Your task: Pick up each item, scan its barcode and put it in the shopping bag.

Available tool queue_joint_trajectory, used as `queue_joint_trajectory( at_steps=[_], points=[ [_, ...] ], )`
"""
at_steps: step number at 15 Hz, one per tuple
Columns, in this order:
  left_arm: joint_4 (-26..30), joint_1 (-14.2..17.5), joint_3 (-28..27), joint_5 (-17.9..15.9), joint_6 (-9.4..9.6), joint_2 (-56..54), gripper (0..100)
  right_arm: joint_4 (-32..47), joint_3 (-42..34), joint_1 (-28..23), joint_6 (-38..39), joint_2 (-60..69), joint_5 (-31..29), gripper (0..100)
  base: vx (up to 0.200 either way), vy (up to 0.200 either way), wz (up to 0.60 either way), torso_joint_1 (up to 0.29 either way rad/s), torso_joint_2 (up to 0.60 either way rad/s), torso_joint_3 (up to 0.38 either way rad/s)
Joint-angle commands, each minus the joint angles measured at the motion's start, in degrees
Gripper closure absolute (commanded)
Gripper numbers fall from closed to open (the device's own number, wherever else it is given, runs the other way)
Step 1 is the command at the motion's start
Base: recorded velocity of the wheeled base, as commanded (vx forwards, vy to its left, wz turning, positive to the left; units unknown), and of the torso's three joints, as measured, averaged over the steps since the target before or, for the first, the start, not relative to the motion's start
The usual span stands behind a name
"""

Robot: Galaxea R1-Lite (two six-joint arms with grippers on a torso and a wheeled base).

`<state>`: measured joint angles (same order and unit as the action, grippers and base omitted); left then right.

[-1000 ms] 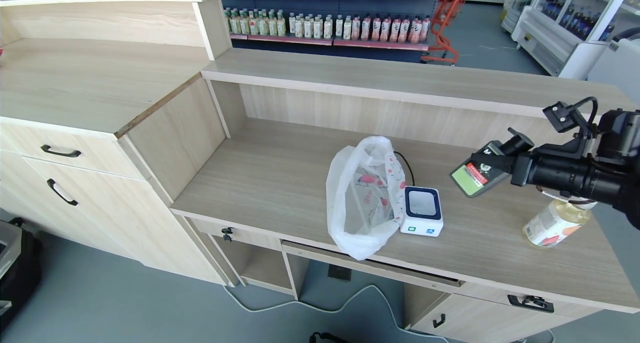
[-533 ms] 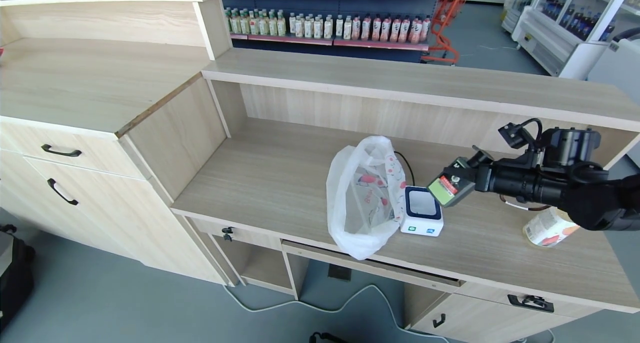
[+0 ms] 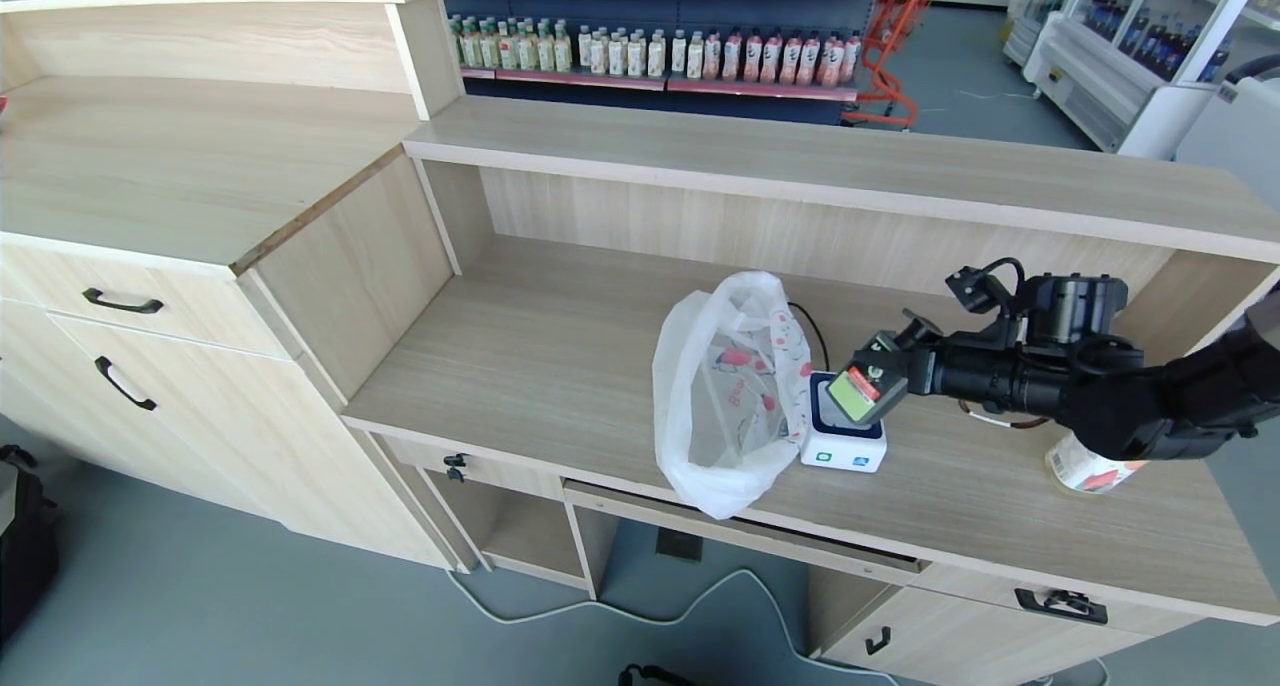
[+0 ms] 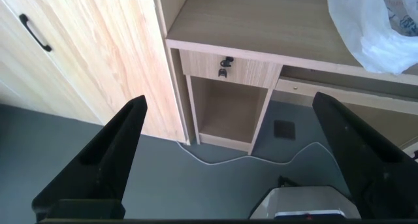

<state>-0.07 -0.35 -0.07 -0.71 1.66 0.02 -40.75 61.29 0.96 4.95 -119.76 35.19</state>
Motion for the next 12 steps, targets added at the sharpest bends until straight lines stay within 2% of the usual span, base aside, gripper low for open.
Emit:
queue_joint_trajectory(
  at_steps=[1,12],
  points=[
    [-0.01,0.0,-0.01,0.0,0.01,-0.02,0,-0.12,0.58,0.62,-0.47,-1.35,0.05,100,0.0,0.0,0.0,0.0,0.0,0.0],
    [-0.01,0.0,-0.01,0.0,0.01,-0.02,0,-0.2,3.92,2.46,-2.66,-5.13,-0.3,100,0.0,0.0,0.0,0.0,0.0,0.0]
  ],
)
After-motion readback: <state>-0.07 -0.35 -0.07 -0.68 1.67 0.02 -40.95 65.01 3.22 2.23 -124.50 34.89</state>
